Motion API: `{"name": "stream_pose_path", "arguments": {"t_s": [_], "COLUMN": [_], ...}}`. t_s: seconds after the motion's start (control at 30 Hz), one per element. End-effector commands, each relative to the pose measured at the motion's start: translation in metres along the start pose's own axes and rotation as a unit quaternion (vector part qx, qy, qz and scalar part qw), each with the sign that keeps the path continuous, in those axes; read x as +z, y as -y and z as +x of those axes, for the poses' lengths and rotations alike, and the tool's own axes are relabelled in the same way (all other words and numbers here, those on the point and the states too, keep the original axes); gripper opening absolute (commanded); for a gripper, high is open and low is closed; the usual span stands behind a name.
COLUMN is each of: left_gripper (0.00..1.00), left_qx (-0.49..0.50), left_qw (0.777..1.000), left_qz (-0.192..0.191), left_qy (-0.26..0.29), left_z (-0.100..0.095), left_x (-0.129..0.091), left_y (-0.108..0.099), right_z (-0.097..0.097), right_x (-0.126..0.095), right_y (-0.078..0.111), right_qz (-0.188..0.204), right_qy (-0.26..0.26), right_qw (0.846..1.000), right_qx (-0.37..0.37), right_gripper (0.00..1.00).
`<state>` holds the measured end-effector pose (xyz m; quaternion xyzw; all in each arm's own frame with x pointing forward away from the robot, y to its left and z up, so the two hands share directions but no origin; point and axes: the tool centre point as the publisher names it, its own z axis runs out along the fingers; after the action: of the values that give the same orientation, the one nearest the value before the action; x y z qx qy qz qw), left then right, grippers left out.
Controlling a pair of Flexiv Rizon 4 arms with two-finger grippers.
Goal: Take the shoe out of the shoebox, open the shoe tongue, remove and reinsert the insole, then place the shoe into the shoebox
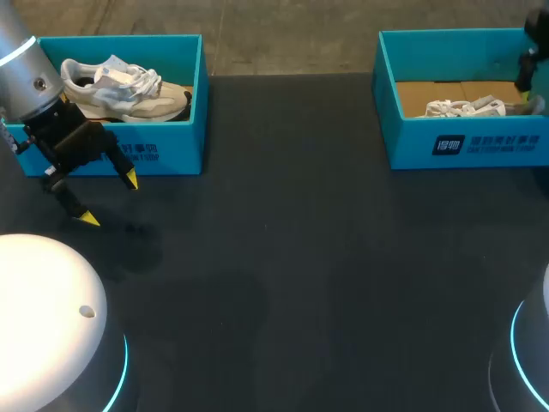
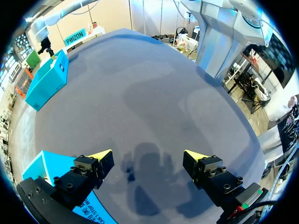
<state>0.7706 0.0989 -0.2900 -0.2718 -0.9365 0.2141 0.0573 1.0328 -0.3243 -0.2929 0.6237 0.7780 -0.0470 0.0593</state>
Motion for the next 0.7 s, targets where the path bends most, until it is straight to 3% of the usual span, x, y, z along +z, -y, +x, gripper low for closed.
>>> {"name": "stream_pose_path", "arguments": {"t_s": [0.03,0.4,0.7], "left_gripper": [1.00,1.00,1.00], "left_qx": [0.000,0.000,0.000], "left_qw": [1.000,1.000,1.000], "left_qz": [-0.001,-0.001,-0.001], "left_qy": [-0.001,-0.001,-0.001], "left_z": [0.000,0.000,0.000], "left_x": [0.000,0.000,0.000], "left_y": [0.000,0.000,0.000], "right_z": [0.010,0.036,0.072], "right_x": [-0.021,-0.071,-0.085], "right_y": [0.012,0.035,0.056], "right_qz": [-0.004,0.014,0.018], "right_qy": [0.007,-0.004,-0.030], "right_qw": [1.000,0.999,0.998], "right_qx": [0.003,0.036,0.059], "right_gripper": [1.00,1.00,1.00]}}
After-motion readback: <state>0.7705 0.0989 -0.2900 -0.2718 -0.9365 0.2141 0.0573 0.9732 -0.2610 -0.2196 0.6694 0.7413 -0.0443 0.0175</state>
